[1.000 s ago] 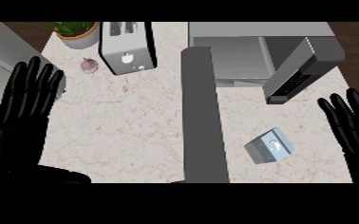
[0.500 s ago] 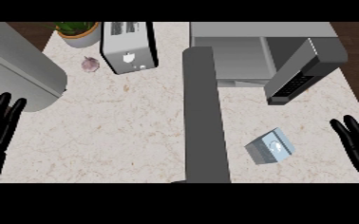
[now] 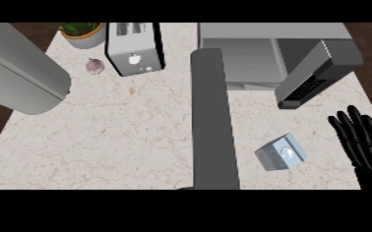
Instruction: Pick up the milk, place it into the microwave and close the microwave
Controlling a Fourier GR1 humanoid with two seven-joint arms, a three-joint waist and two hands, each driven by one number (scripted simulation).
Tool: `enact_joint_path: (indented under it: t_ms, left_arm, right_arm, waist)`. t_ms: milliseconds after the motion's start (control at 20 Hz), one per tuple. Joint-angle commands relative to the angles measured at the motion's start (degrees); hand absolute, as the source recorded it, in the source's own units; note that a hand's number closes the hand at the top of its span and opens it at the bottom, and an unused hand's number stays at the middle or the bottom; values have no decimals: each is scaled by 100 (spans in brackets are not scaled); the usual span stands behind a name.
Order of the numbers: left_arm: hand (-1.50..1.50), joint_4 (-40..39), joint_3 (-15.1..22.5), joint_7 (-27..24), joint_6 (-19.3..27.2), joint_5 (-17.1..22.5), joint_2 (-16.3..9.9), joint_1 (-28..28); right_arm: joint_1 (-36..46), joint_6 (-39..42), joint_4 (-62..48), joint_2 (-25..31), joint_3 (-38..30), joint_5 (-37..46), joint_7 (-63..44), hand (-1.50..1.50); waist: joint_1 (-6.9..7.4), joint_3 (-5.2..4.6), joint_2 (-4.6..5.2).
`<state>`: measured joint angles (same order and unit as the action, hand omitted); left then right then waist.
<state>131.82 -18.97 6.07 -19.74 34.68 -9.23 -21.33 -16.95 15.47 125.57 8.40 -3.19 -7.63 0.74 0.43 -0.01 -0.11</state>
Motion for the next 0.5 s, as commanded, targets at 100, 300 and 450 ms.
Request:
enact_joint_path:
  t_ms: [100,300,450]
  left_arm:
    - [-150,-228,-271,-234,-498,93,181,-305]
    - [-150,312,-540,22,-559,552,69,-603]
    - [-150,159,-442,62,-528,335,232,-388]
  right_arm:
    - [69,-306,-1094,-403,183,1062,805,-150]
    - [439,-129,-2367,-69,-487,849,1371,-150]
    - [366,29,-2836,-6,-502,968,1791,-150]
  waist:
    - [0,0,7]
    - [42,5,9]
    - [-12,4,11]
